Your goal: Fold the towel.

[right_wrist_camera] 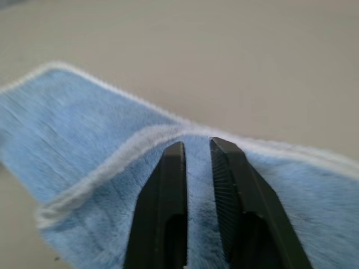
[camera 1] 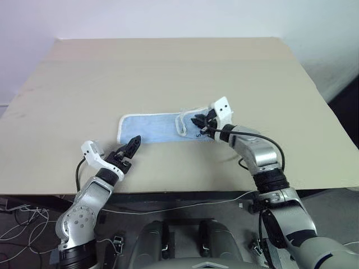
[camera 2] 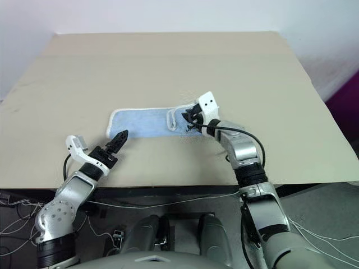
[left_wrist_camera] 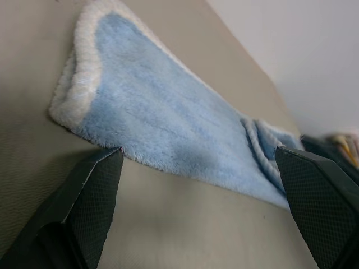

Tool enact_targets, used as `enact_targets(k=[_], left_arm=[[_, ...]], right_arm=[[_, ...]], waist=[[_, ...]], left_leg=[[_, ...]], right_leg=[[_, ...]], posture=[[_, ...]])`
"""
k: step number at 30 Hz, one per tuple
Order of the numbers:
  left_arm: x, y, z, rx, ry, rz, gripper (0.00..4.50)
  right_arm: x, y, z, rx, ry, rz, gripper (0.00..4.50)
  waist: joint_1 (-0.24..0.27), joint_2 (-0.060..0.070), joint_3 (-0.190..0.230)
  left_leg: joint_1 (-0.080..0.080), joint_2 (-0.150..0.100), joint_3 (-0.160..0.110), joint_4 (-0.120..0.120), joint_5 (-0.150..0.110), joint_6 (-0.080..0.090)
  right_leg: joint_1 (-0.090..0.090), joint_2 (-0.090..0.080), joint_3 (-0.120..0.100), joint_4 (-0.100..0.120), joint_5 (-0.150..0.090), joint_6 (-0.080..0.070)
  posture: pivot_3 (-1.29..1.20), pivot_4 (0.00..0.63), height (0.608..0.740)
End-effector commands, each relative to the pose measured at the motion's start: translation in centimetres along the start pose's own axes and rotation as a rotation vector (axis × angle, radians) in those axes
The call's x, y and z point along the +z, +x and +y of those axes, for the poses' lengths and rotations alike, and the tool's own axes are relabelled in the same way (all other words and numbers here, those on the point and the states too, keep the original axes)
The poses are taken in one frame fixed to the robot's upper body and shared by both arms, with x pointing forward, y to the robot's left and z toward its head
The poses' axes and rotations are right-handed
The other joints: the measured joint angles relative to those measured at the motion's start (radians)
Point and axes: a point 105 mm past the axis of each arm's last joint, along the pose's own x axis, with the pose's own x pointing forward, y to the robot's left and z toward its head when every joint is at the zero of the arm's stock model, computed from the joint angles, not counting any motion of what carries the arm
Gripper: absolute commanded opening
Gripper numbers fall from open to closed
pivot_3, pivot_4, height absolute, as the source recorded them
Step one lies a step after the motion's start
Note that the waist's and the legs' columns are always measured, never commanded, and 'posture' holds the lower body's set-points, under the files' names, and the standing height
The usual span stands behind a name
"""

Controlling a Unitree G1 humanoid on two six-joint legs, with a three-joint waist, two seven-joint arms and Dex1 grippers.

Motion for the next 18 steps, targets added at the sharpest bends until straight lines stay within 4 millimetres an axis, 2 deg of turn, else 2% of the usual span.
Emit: enact_targets(k=[1,3,8,12,18], left_arm=[[0.1,-0.4,1.4,0.108,-0.107,-0.022,4.5],[0.1,-0.5,1.8,0.139,-0.163,-0.033,4.5],[0.1,0.3,1.8,0.163,-0.274,-0.038,4.5],[0.8,1.0,2.1,0.193,-0.387,-0.088,4.5],[1.1,1.8,2.8,0.243,-0.424,-0.088,4.5]], right_arm=[[-1.5,0.6,0.7,0.022,-0.098,0.027,0.83],[-1.4,0.5,1.0,0.032,-0.116,0.007,0.83],[4.0,-1.3,0.1,0.032,-0.04,-0.202,0.83],[7.0,-3.0,-0.4,0.026,-0.03,-0.284,0.83],[8.6,-4.3,-0.2,0.029,-0.054,-0.318,0.83]], waist=[[-0.001,0.0,0.0],[-0.001,0.0,0.0],[0.001,0.0,0.0],[0.004,0.0,-0.001],[0.004,0.001,-0.001]], left_leg=[[0.0,0.0,0.0,0.0,0.0,0.0],[0.001,0.0,0.0,0.0,0.0,0.0],[0.001,0.0,0.0,0.0,0.0,0.0],[0.001,0.0,-0.001,0.0,0.0,-0.001],[0.001,0.0,-0.001,0.0,0.0,-0.001]], right_leg=[[0.0,0.0,0.0,0.0,0.0,0.0],[0.001,0.0,0.0,0.0,0.0,0.0],[0.001,-0.001,0.0,0.0,0.0,0.0],[0.001,-0.001,0.0,0.0,0.0,0.0],[0.001,-0.002,0.0,0.0,0.0,0.0]], posture=[[0.0,0.15,0.74],[0.0,0.15,0.74],[0.0,0.15,0.74],[0.0,0.15,0.74],[0.0,0.15,0.74]])
